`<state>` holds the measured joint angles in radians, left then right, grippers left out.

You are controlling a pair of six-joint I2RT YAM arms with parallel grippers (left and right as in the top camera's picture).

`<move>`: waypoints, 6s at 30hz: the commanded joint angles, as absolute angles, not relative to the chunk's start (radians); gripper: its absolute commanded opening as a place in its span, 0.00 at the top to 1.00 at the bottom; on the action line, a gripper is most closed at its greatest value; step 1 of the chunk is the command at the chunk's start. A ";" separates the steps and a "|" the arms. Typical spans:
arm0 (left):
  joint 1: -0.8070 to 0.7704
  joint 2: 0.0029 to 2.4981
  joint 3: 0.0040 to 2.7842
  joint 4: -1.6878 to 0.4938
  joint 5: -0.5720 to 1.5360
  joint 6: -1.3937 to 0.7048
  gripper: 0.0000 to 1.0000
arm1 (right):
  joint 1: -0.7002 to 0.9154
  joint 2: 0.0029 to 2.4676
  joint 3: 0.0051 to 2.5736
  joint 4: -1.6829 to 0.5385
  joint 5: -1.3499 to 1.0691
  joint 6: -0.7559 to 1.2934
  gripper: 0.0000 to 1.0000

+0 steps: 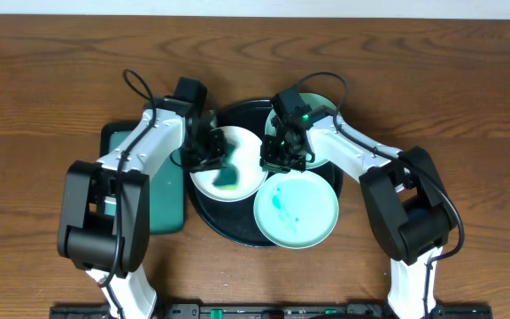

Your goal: Clean dirty plates on tray and stack at the side

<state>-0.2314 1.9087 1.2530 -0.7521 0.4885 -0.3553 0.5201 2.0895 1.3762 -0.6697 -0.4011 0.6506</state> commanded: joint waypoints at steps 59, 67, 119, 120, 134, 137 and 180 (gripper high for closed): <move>0.001 1.754 1.261 -0.966 0.019 -0.322 0.40 | 0.527 2.140 1.327 -0.691 -0.366 0.624 0.99; -0.008 1.466 1.261 -1.047 0.020 -0.323 0.23 | 0.518 2.140 1.328 -0.669 -0.510 0.579 0.99; -0.015 1.300 1.261 -1.152 0.020 -0.323 0.19 | 0.373 1.803 1.445 -1.197 -0.233 0.270 0.99; -0.015 1.300 1.261 -1.151 0.020 -0.323 0.19 | 0.372 1.803 1.445 -1.235 -0.233 0.273 0.99; -0.015 1.300 1.261 -1.151 0.042 -0.322 0.19 | 0.374 1.803 1.444 -1.565 -0.375 0.076 0.98; -0.015 1.300 1.261 -1.151 0.042 -0.322 0.19 | 0.374 1.803 1.444 -1.494 -0.634 -0.045 0.98; -0.015 1.300 1.261 -1.148 0.041 -0.322 0.19 | 0.604 1.803 1.676 -0.976 0.332 0.089 0.99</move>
